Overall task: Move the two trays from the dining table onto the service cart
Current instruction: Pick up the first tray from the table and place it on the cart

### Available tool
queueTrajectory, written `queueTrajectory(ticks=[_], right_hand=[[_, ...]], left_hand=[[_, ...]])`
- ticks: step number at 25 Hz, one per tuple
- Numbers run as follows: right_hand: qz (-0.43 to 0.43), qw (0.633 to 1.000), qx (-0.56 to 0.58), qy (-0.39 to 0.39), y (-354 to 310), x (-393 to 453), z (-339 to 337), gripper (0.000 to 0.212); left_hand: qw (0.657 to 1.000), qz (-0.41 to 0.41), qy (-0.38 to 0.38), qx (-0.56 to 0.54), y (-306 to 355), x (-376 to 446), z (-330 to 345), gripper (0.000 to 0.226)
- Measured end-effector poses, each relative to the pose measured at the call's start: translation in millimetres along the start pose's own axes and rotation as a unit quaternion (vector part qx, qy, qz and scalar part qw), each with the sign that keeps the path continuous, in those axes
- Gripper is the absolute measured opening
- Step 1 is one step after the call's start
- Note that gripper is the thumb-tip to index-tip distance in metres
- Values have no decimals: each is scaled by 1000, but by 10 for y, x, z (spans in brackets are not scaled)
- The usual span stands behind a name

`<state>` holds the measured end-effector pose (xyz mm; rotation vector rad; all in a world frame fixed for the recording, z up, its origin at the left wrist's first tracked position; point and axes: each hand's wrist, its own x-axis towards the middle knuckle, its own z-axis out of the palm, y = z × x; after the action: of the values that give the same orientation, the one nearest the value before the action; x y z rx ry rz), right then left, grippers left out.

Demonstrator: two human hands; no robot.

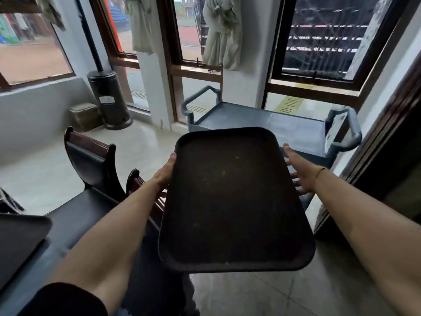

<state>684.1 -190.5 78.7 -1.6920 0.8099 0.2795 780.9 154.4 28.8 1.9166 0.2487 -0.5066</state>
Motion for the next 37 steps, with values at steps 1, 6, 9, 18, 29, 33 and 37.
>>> queueTrajectory(ticks=[1, 6, 9, 18, 29, 33, 37], right_hand=[[6, 1000, 6, 7, -18, 42, -3, 91], [22, 998, 35, 38, -177, 293, -6, 85], [27, 997, 46, 47, -310, 465, -6, 83], [38, 997, 60, 38, -698, 1434, -141, 86], [23, 999, 30, -7, -1715, 3116, -811, 84], [17, 999, 28, -7, -1998, 3576, -1011, 84], [8, 999, 29, -15, -2219, 3872, -1105, 86]], left_hand=[[1000, -5, -13, 1, 43, 71, 14, 87], [999, 4, -43, 9, 271, 501, 34, 79], [999, 12, -42, 5, 400, 771, 65, 83], [1000, 17, -19, -13, 897, 1621, 338, 81], [998, -3, 39, -53, 1913, 2946, 1028, 84], [996, 3, 52, -72, 2232, 3283, 1208, 78], [995, 15, 54, -84, 2465, 3610, 1289, 76]])
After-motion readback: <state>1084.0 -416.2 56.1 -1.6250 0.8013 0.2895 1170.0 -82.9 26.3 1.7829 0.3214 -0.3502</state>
